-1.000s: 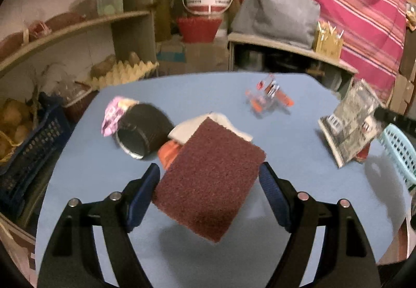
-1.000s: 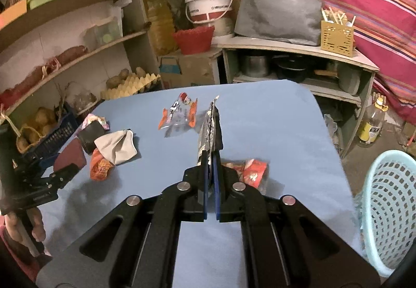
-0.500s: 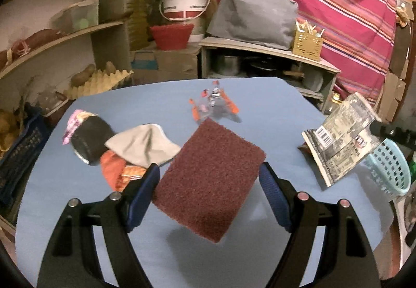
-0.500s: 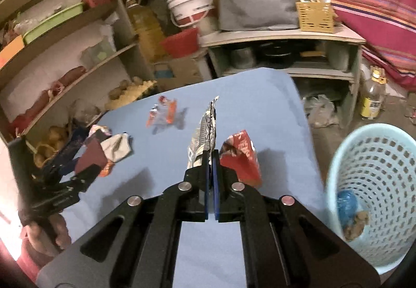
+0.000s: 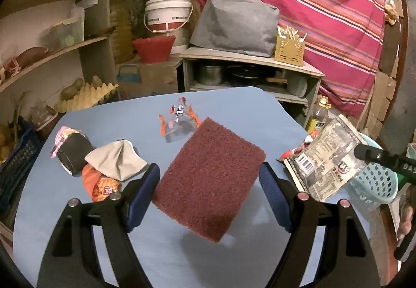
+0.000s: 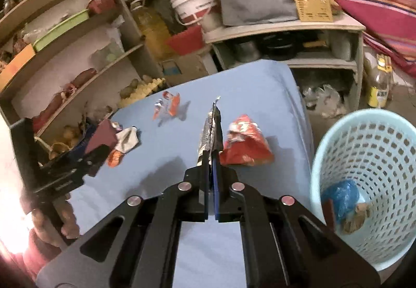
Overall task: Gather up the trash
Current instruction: 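Carry the maroon pad and silver wrapper over the basket and open both tools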
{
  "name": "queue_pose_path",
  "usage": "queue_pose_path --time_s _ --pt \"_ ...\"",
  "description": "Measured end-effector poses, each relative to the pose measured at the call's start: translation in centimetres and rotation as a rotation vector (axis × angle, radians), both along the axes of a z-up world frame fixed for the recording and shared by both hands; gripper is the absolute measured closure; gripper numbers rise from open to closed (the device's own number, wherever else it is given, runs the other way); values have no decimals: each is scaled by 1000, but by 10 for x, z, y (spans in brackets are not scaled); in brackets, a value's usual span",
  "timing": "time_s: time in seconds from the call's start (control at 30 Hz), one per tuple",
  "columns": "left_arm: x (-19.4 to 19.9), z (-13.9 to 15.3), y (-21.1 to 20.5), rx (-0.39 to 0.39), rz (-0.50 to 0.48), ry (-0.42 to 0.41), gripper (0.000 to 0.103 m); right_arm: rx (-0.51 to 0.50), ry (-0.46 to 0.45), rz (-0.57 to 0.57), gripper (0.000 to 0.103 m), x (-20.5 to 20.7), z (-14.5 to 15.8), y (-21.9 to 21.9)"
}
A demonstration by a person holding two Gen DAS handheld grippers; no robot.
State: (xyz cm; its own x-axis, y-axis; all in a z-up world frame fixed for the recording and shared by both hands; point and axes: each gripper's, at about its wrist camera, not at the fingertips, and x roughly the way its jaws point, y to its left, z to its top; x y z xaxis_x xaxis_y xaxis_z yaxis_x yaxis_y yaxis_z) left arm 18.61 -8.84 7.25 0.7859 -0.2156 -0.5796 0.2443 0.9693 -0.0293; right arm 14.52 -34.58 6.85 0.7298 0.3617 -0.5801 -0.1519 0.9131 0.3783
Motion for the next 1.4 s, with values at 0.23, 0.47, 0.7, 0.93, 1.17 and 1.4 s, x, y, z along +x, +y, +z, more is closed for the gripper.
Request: queue_pose_path --time_s 0.23,0.47,0.7,0.93,1.17,1.4 --pt "-5 2 -12 1 -6 -9 26 61 -118 -64 99 -33 35 -39" --pt "-6 7 -33 1 -30 -21 26 -179 -151 -270 99 -55 49 -72" --pt "-7 14 -71 -17 -77 -29 26 -247 -78 -371 99 -64 17 -120" --pt "-3 9 -129 -40 -139 -11 26 -259 -16 -403 95 -61 -19 -150" --pt "-4 5 -185 -30 -208 -23 26 -266 -48 -438 44 -62 -13 -157" --pt "-4 -9 -236 -28 -280 -13 26 -304 -69 -551 7 -86 -13 -170"
